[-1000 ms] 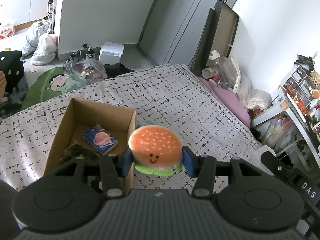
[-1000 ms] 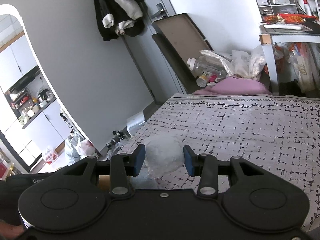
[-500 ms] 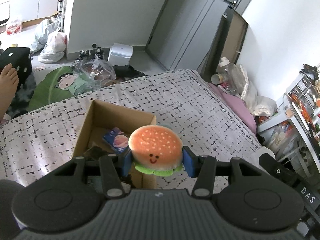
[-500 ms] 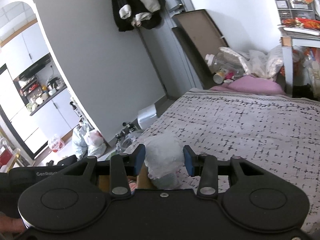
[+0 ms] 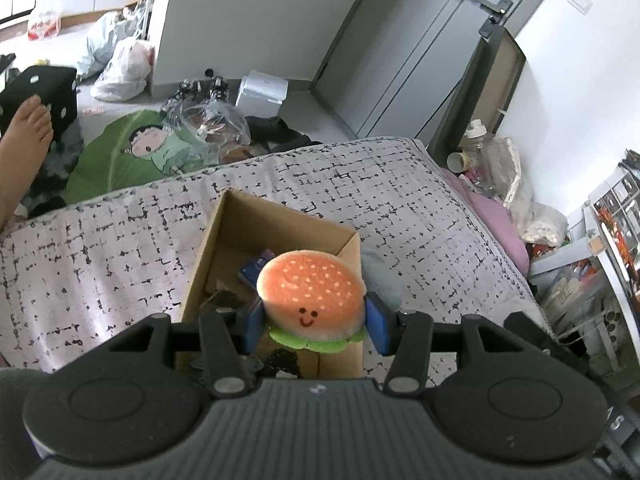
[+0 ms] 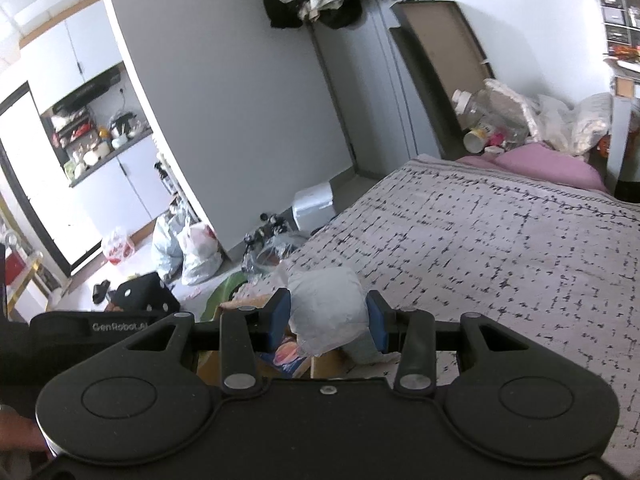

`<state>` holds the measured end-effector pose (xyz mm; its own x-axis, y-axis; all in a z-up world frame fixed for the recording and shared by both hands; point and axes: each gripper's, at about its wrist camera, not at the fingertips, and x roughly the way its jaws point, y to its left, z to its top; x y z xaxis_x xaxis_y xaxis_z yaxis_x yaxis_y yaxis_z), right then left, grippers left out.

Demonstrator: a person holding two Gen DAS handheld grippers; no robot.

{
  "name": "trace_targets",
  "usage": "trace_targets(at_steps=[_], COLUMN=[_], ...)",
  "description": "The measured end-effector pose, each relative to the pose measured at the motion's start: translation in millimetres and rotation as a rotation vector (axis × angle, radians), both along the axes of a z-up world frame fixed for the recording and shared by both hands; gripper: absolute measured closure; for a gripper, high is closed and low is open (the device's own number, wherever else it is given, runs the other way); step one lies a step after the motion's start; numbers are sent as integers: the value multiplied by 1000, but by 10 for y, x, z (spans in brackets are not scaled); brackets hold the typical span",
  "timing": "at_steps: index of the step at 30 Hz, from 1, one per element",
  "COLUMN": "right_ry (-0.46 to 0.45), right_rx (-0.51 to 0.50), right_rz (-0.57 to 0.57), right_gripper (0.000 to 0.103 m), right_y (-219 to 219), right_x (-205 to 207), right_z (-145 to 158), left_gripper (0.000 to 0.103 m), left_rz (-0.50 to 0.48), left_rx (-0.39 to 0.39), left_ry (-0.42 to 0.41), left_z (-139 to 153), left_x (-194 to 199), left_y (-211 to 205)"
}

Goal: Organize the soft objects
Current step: 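Carry burger plush in left tool and white bag in right over the box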

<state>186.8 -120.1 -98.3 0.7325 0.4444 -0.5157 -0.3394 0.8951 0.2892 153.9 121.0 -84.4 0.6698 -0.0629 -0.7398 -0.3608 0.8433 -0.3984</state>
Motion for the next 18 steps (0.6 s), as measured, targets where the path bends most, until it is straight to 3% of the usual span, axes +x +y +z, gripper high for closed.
trace_targets(at_steps=[13, 18], right_ry=[52, 75], right_rx=[-36, 21], right_rz=[54, 45], right_gripper=[62, 62], right_y=[447, 414], right_x=[85, 192], right_z=[-192, -205], left_gripper=[52, 52], left_rz=[43, 55], left_rx=[-32, -26], left_ry=[45, 63], left_z=[-259, -322], left_x=[51, 27], left_y=[428, 528])
